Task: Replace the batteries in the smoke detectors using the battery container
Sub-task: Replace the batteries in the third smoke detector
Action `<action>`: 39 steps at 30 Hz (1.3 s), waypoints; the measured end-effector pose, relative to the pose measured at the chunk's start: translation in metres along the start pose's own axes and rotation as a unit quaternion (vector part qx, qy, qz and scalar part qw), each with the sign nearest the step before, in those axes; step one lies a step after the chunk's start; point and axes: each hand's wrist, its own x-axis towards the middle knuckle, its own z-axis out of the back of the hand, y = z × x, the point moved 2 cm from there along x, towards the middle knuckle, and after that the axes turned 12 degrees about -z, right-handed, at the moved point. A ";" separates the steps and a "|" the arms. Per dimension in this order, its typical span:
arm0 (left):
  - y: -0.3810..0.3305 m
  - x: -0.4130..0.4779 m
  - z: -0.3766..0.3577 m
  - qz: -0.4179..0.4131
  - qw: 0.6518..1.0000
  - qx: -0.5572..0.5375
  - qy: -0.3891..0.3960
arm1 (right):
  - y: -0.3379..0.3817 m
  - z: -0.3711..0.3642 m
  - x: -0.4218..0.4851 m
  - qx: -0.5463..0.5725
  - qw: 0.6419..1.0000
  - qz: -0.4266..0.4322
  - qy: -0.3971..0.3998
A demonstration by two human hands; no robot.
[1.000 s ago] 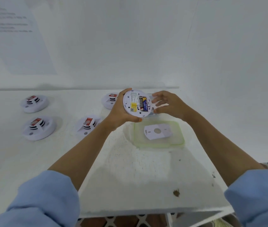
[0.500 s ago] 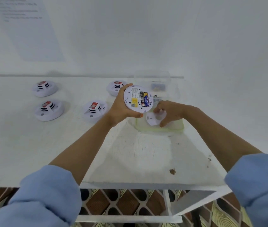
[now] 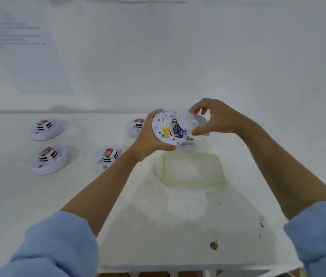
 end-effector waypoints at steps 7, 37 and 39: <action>0.005 0.035 -0.010 -0.013 0.999 -0.012 0.029 | 0.022 -0.017 0.030 -0.037 0.998 0.052 -0.027; 0.027 0.061 -0.005 -0.020 0.998 -0.050 0.017 | -0.004 -0.035 0.059 -0.002 0.997 0.076 -0.002; 0.029 0.060 -0.005 -0.020 0.999 -0.044 0.006 | -0.006 -0.040 0.059 0.009 0.998 0.068 -0.016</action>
